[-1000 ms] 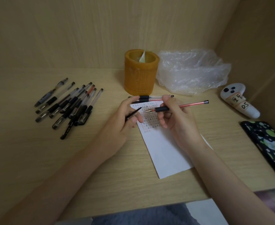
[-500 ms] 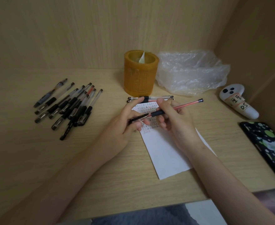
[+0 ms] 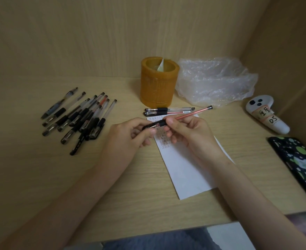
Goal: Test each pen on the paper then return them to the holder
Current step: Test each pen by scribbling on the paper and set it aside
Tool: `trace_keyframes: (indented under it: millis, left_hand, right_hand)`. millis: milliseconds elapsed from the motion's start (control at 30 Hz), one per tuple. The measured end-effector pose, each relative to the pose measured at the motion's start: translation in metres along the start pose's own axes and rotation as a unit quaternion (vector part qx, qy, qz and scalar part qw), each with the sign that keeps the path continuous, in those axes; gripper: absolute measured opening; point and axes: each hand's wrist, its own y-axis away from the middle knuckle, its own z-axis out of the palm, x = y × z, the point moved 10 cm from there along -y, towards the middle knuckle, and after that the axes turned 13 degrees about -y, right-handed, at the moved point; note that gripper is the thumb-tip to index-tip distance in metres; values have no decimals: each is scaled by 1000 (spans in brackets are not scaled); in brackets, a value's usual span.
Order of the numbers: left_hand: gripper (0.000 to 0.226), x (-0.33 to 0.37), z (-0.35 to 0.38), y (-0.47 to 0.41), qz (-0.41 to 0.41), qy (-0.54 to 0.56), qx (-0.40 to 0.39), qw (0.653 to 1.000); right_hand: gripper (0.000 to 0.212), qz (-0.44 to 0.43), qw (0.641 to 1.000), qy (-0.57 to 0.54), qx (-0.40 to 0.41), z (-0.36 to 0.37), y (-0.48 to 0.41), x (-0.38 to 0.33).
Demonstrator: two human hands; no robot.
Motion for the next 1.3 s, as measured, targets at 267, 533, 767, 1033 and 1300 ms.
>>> trace_keyframes:
  millis: [267,533,767,1033,1300]
  left_hand:
    - [15,0,5,2,12,-29,-14,999]
    - [31,3,3,-2,28,-97,1,995]
    - [27,-7,-27,-8,54,-306,97,946]
    - [29,-30,-36,-12,-10,-436,76,896]
    - [38,-36,-34,-13,-31,-438,60,896]
  right_hand:
    - [15,58,998,23,0,1,1,9]
    - [18,111,992,-11,62,-5,-9,13]
    - [21,173,976,-96,89,-17,-12,10]
    - [23,205,973,-77,78,-23,-9,9]
    - [23,175,979,-74,71,-35,-5,2]
